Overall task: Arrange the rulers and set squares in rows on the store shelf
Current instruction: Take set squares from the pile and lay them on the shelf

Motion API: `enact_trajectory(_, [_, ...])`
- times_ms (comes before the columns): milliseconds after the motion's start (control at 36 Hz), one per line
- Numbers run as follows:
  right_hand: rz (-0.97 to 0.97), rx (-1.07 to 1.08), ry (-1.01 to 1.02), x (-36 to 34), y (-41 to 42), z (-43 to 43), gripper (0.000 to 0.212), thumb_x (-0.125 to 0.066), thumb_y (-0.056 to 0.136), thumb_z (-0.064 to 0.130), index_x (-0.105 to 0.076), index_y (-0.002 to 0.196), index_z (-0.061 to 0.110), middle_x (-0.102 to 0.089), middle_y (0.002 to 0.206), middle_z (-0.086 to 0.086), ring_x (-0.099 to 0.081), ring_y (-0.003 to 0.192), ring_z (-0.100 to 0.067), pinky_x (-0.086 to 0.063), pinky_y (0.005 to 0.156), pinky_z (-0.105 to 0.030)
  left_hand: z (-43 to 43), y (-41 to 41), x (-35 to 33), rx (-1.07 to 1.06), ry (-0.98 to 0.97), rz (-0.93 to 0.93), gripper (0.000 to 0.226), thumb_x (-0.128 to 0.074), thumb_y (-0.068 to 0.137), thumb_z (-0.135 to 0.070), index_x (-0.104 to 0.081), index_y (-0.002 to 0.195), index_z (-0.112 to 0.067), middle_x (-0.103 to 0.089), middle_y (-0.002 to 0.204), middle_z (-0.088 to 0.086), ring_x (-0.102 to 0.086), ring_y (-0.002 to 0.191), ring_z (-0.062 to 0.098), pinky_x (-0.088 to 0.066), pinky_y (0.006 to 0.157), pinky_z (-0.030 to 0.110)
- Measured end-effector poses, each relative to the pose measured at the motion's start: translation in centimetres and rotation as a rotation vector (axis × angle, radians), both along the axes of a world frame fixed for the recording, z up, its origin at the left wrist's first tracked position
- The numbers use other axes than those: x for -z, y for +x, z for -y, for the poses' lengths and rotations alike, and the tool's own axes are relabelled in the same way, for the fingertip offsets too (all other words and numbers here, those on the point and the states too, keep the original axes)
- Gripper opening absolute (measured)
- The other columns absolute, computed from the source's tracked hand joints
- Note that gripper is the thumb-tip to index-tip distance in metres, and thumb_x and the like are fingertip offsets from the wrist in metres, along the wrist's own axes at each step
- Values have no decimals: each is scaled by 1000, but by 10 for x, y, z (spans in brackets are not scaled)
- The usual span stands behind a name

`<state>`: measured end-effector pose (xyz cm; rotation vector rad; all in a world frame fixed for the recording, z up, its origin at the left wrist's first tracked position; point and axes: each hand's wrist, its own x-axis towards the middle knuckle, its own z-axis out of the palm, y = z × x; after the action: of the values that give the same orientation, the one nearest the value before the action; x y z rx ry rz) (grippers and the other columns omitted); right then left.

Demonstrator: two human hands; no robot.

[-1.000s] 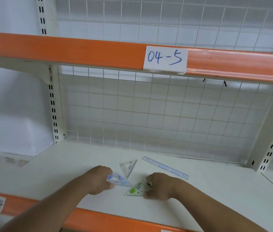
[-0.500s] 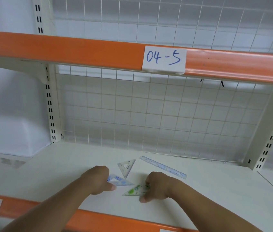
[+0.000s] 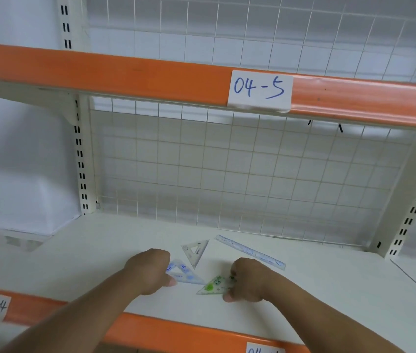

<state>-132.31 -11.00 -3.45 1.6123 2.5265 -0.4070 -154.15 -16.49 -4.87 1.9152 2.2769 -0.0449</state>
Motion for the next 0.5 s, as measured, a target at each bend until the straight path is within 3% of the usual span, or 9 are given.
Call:
enact_trajectory(139, [-13, 33, 26, -5, 14, 3, 55, -71, 81, 39, -54, 125, 11, -59, 120, -4, -58, 107, -22, -50, 92, -34, 1, 3, -4, 30, 74, 11, 29, -53, 92, -48, -46, 98, -21, -44, 98, -5, -46, 86, 14, -36, 71, 24])
enact_trajectory(250, [-18, 87, 53, -12, 27, 5, 57, -71, 81, 43, -55, 127, 13, -59, 120, -3, -57, 106, -19, -48, 90, -31, 0, 9, -9, 80, 97, 24, 40, -52, 92, -48, -53, 116, -16, -45, 102, -4, -48, 92, 16, -39, 77, 26])
enact_trajectory(361, [-54, 153, 82, -16, 38, 10, 58, -72, 80, 44, -54, 127, 16, -56, 122, -1, -56, 107, -19, -47, 91, -31, -1, 21, -15, 137, 98, 33, 45, -52, 92, -49, -49, 126, -18, -51, 121, -1, -53, 110, 19, -43, 88, 28])
enact_trajectory(500, [-64, 232, 100, -17, 51, 20, 58, -73, 80, 43, -52, 128, 18, -55, 121, 0, -56, 105, -19, -48, 92, -34, -4, 34, -17, 201, 100, 45, 46, -53, 92, -49, -50, 126, -18, -51, 122, -1, -53, 111, 19, -44, 89, 30])
